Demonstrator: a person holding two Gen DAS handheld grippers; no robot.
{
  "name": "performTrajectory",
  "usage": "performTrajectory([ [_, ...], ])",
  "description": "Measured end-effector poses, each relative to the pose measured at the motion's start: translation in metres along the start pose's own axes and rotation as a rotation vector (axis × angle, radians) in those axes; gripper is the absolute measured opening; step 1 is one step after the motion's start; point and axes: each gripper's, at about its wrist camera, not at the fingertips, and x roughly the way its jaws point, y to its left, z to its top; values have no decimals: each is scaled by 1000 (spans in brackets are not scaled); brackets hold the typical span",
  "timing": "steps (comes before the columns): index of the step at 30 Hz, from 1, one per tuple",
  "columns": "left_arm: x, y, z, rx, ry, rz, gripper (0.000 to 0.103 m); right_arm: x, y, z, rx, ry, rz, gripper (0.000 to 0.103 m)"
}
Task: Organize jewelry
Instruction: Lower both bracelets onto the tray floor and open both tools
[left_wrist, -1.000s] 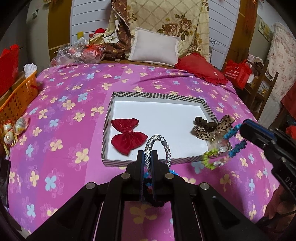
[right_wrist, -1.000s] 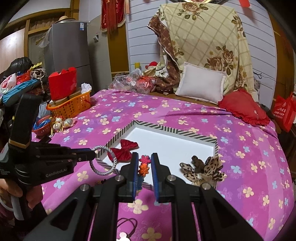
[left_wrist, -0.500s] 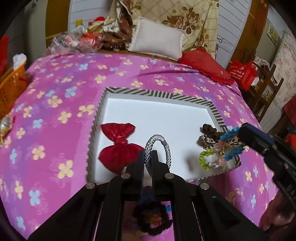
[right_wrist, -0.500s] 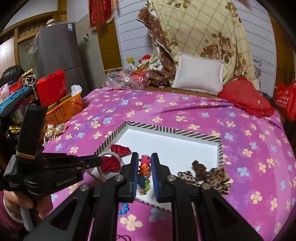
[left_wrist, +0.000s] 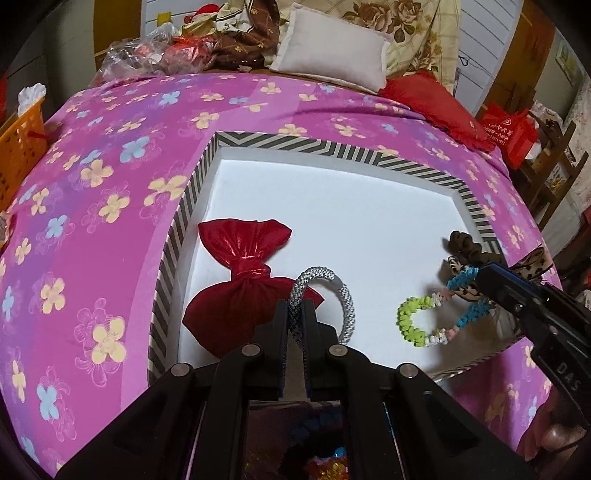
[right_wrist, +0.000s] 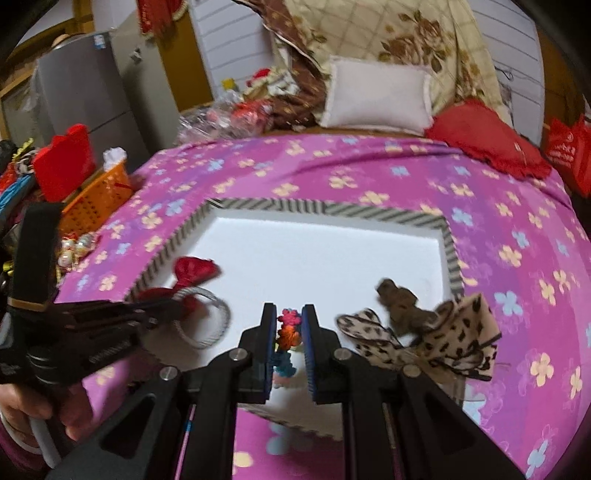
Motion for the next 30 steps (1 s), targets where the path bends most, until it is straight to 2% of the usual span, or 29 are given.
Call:
performTrajectory([
  [7,9,-4,-2,17,-1,42,0,19,-3,-10,-55,45,-95,14],
  [10,11,-4,-3,24,-3,64,0,26,-4,-15,-63,63,-107,14],
  [15,11,-1,-3,-1,-1,51,2,33,-9,-20,-42,96,-123,14],
  [18,10,-1,-3,-13,-7,48,14,33,-12,-21,-25,103,-130,25],
  [19,8,0,-3,-21,-11,44,18,31,-12,-21,-21,99,-129,34],
  [20,6,0,-3,-26,-17,43,19,29,-11,-21,-18,94,-126,41],
  [22,2,-1,-2,-22,-29,52,21,22,-10,-19,-13,77,-122,48],
  [27,-13,-6,-2,5,-61,81,25,4,-2,-16,-19,40,-113,51],
  [30,-26,-10,-5,26,-94,98,25,-7,3,-16,-20,22,-108,56],
])
